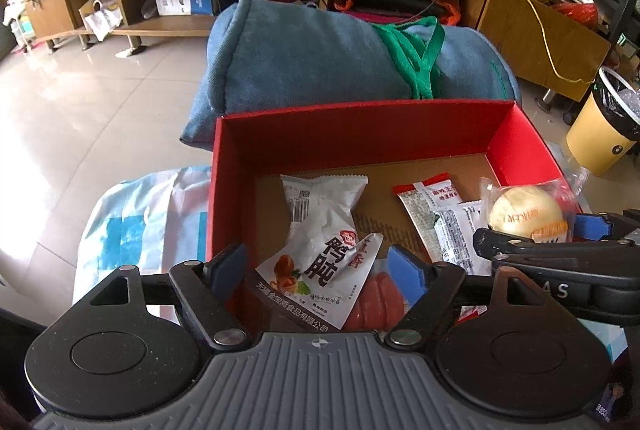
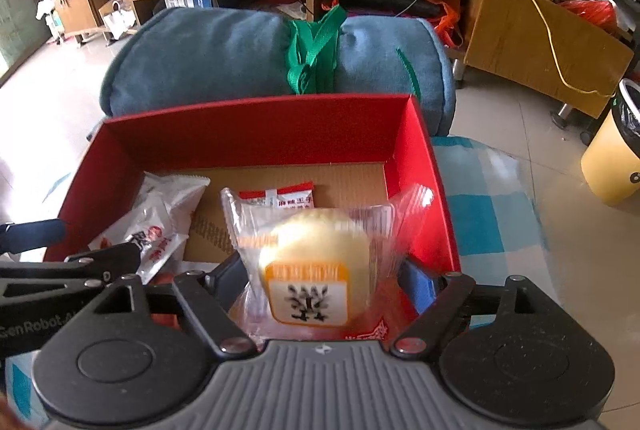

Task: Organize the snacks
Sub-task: 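Lower both packets into the box and open both tools, then withdraw both tools from the box toward the waffle and Trolli bags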

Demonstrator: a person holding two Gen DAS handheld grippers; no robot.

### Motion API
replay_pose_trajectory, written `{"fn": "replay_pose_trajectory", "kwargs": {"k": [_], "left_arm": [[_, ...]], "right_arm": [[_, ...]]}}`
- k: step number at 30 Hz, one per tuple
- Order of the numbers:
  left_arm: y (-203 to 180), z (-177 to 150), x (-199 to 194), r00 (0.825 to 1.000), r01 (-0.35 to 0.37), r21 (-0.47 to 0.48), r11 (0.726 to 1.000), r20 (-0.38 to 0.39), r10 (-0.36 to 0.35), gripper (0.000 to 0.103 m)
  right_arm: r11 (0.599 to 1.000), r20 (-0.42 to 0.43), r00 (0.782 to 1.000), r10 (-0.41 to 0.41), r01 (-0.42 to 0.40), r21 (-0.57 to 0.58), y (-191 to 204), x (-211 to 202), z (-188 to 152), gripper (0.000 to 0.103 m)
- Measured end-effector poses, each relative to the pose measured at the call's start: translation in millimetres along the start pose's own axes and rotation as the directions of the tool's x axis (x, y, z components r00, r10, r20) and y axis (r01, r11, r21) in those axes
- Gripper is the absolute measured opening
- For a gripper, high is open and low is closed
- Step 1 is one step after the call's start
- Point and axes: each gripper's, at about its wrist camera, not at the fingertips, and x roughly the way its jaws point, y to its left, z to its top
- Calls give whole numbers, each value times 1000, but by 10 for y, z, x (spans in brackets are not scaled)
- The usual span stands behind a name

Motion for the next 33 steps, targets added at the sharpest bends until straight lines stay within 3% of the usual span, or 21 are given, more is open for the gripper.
{"fn": "replay_pose_trajectory", "kwargs": {"k": [19,33], "left_arm": [[76,-23,-103,999,33,-20,999,-2,-33,85],[140,-261,-307,994,92,-48,995,-48,-94,87]], "right_arm": [[997,30,999,37,-38,60,-150,-196,37,78],[987,-16,994,111,-109,122,-200,-506,-252,78]]}}
